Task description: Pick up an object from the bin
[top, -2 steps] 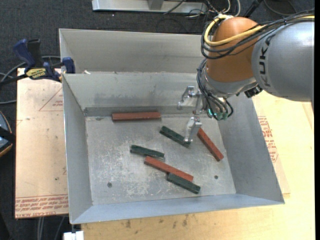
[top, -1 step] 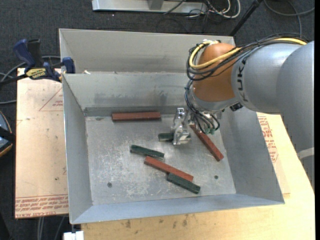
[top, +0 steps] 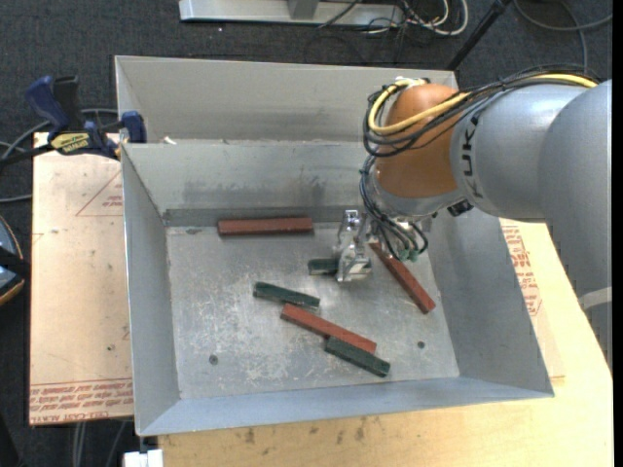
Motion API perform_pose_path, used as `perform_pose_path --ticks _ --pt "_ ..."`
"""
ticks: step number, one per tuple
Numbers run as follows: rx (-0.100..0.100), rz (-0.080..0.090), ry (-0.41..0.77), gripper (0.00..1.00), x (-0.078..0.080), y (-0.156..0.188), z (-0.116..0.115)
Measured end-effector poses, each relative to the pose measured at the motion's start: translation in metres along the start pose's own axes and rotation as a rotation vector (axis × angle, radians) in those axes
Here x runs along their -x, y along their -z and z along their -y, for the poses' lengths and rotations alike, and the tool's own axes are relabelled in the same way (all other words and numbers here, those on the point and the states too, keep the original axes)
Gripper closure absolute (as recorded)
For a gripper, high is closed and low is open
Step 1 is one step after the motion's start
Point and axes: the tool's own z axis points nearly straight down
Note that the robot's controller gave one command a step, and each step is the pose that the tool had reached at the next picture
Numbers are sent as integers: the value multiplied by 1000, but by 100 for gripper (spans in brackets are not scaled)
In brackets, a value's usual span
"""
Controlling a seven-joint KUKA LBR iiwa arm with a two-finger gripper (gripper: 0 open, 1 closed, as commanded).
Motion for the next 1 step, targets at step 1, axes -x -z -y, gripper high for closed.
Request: perform_pose_path --ticks 1 --pt "0 -2 -14 100 8 31 5"
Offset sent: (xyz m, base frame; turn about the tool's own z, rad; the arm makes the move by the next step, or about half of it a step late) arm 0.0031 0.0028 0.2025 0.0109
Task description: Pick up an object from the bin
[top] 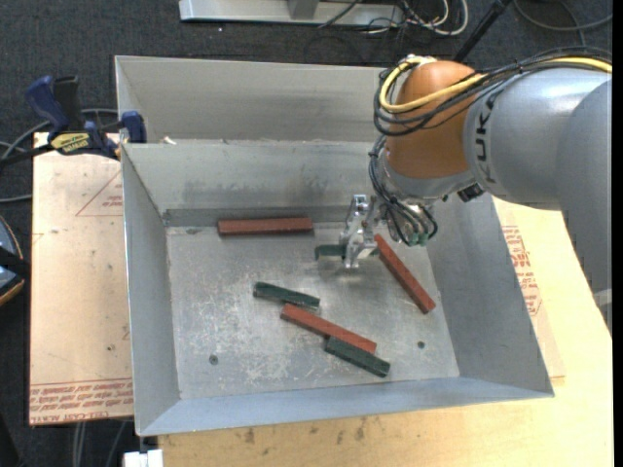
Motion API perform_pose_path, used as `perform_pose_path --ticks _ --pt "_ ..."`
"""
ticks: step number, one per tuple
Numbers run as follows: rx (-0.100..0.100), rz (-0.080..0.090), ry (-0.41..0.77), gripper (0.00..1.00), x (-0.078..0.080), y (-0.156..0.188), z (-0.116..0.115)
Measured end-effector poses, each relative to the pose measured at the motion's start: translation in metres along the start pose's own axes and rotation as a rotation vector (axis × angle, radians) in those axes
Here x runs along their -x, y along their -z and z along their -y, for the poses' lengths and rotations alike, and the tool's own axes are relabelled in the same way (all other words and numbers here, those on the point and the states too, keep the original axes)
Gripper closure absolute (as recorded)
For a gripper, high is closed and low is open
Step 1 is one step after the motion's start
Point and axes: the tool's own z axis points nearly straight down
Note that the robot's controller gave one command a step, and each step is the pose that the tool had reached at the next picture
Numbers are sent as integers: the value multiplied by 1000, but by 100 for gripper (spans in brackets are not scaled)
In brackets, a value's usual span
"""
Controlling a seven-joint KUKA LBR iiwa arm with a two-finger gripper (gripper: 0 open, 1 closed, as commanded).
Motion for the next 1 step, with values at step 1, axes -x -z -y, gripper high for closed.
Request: perform_pose_path --ticks 1 --pt "-1 9 4 100 -3 174 -8"
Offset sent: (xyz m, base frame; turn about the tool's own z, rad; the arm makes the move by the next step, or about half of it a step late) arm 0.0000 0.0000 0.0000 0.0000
